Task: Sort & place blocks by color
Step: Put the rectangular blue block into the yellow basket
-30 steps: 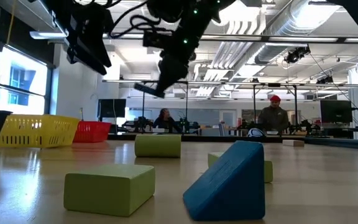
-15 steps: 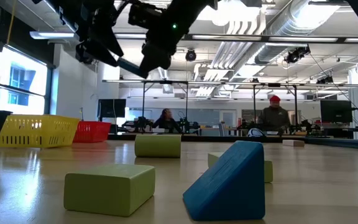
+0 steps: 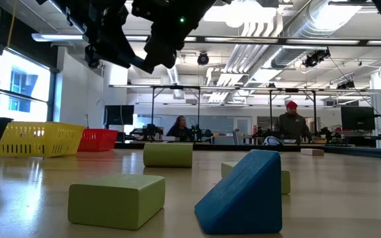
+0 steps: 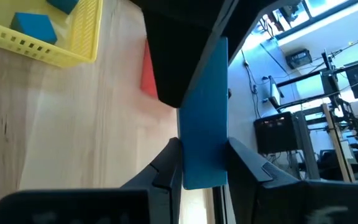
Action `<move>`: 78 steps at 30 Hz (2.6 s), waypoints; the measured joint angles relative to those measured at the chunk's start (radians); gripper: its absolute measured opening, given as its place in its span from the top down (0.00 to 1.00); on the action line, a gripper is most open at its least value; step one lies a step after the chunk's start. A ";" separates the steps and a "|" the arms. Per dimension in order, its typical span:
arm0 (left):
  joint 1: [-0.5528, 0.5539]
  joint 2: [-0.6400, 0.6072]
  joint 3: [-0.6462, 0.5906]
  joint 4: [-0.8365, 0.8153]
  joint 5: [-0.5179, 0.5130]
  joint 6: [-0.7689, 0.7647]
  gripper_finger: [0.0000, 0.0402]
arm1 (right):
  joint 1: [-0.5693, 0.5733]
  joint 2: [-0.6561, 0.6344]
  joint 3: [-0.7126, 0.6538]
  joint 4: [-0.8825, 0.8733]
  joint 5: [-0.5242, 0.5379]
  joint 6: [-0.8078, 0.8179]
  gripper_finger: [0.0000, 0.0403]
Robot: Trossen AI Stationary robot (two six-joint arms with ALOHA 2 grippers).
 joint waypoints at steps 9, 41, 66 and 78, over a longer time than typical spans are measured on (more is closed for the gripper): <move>0.000 0.000 0.000 0.037 0.000 0.062 0.75 | 0.000 0.000 0.000 0.000 -0.023 -0.007 0.82; 0.019 -0.001 0.000 0.067 0.056 -0.033 0.65 | 0.026 0.000 0.000 0.067 0.075 -0.078 0.83; 0.018 -0.001 0.000 0.007 0.030 0.108 0.86 | 0.028 0.000 0.000 0.061 0.073 -0.053 0.66; -0.041 -0.016 0.003 -0.262 -0.027 0.085 0.87 | 0.026 0.004 0.000 -0.003 0.169 0.046 0.61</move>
